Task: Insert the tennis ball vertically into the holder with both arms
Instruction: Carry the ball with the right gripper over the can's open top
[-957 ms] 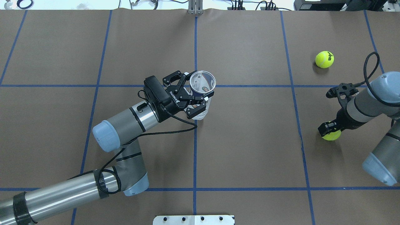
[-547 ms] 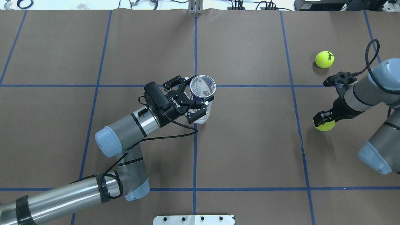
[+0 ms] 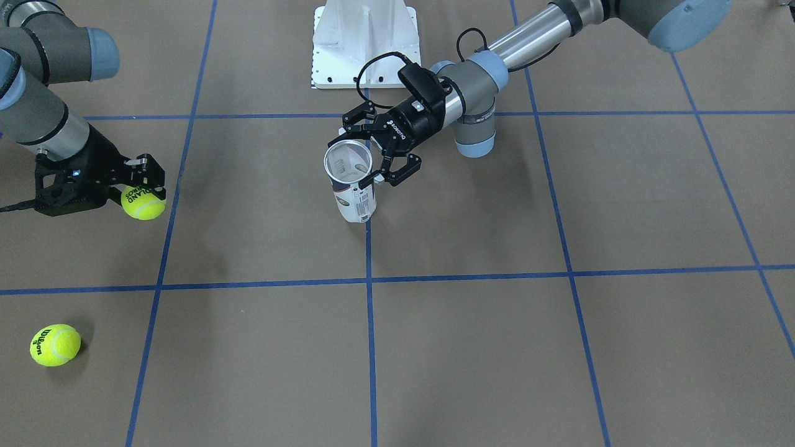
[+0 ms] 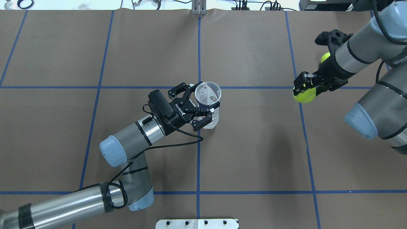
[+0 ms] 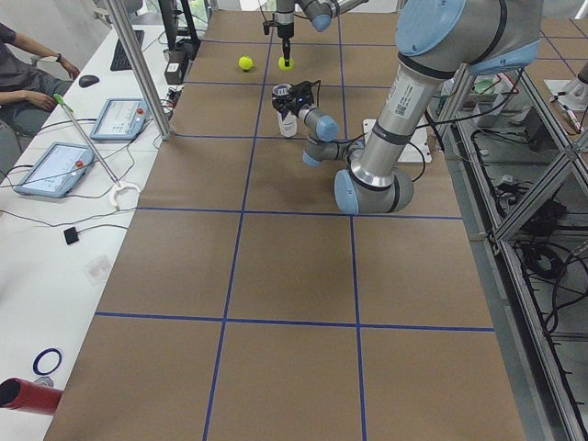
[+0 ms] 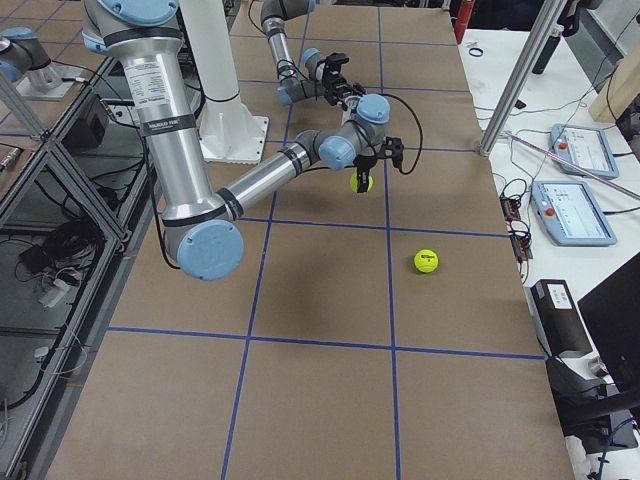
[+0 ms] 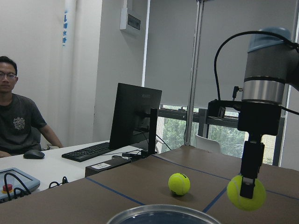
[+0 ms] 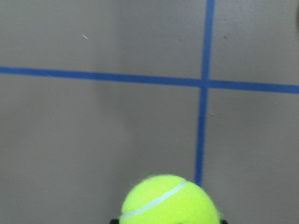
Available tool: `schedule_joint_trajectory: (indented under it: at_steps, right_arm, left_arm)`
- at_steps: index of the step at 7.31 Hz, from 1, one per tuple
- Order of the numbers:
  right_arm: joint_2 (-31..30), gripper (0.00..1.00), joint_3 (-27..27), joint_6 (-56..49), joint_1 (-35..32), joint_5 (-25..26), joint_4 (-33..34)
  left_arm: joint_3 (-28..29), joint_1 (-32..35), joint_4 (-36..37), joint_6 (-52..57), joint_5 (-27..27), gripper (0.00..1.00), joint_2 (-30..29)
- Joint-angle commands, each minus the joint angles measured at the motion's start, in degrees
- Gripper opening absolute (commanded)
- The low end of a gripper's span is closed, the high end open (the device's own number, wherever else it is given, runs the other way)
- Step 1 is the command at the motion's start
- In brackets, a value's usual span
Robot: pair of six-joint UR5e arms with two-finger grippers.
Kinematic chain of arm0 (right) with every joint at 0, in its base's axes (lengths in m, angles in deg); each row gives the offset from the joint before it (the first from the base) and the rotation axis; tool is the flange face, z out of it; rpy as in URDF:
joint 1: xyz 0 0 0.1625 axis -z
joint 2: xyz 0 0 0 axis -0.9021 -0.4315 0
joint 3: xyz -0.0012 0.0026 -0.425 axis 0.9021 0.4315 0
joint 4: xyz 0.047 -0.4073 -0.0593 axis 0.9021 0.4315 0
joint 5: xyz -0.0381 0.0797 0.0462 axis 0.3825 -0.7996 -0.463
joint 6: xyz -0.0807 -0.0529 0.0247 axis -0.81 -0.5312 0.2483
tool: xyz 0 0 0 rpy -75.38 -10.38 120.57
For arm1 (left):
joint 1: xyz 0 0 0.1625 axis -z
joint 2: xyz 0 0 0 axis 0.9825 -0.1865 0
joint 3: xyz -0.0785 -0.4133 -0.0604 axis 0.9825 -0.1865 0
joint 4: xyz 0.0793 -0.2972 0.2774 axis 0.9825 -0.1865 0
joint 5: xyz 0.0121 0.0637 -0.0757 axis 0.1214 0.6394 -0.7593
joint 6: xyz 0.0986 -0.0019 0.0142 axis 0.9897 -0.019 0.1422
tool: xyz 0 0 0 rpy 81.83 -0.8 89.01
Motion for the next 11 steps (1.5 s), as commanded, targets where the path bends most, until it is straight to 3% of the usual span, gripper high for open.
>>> schedule_joint_trajectory:
  at_steps: [1,11]
  right_arm:
    - [7.8,0.00,-1.4,6.5,-0.5,-1.1,6.1]
    - [19.6,0.00,-2.1,22.8,1.1,-0.9,6.2]
  left_arm:
    - [0.2,-0.7,-0.3,0.0,1.0,0.87,0.0]
    - [0.6,-0.2,-1.1,0.7,1.8,0.87,1.6]
